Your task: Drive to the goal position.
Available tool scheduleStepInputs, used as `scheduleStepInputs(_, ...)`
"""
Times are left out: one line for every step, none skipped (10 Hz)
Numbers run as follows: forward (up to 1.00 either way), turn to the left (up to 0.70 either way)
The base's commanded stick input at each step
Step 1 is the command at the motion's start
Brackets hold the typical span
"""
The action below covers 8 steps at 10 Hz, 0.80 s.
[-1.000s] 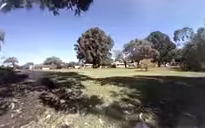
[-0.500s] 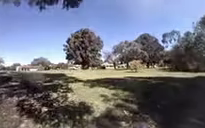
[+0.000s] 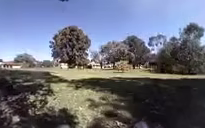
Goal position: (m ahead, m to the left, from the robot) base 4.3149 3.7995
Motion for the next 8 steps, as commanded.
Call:
scheduleStepInputs(0.70,0.00)
scheduleStepInputs(0.70,0.00)
scheduleStepInputs(0.70,0.00)
scheduleStepInputs(0.70,0.00)
scheduleStepInputs(0.70,0.00)
scheduleStepInputs(0.70,0.00)
scheduleStepInputs(0.70,0.00)
scheduleStepInputs(0.70,0.00)
